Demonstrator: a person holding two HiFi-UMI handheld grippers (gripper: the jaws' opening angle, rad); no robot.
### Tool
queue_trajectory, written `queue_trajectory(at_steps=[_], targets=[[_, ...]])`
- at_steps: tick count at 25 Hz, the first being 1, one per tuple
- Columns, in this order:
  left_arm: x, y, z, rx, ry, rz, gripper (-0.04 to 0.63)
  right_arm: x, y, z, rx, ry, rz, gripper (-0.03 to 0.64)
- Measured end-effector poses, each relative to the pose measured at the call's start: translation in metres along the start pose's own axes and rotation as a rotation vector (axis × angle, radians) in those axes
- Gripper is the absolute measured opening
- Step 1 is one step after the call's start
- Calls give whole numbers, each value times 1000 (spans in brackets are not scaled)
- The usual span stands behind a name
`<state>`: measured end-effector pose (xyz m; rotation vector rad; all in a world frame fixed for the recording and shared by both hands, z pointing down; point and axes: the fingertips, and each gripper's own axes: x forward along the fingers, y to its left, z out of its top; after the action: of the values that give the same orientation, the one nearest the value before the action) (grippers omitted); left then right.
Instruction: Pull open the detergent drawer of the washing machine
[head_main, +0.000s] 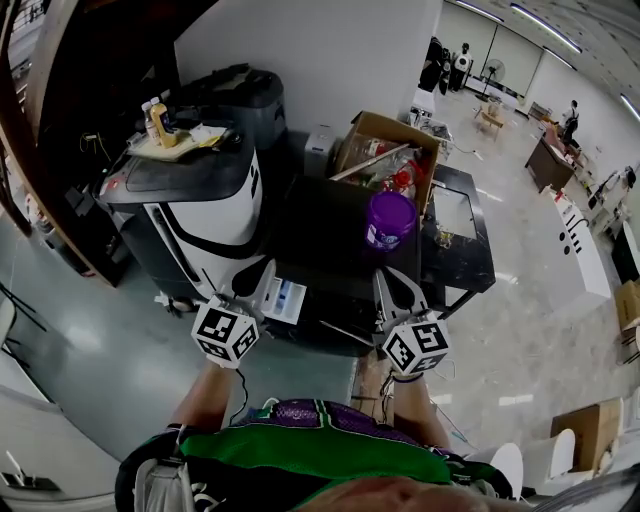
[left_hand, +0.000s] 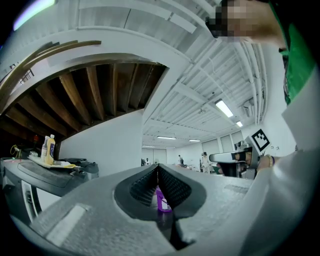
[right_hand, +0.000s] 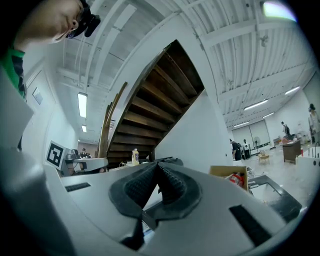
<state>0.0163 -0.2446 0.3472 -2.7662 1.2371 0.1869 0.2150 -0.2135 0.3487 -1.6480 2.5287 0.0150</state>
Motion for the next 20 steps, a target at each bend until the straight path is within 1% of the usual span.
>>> queue_trajectory(at_steps=[5, 8, 12, 16, 20], targets=[[-4, 1, -3, -10, 0, 10, 18, -1, 3, -4, -15, 5, -1, 0], [-6, 1, -3, -11, 3, 11, 18, 0, 8, -2, -17, 5, 9, 0], [-6, 5, -2, -29, -1, 14, 18, 4, 12, 0, -22, 9, 25, 0], [-11, 3, -3, -23, 6, 19, 18, 1, 17, -1, -23, 20, 31, 0], [-13, 2, 1, -21, -6, 19, 18, 2, 20, 1, -29, 15, 41, 0]])
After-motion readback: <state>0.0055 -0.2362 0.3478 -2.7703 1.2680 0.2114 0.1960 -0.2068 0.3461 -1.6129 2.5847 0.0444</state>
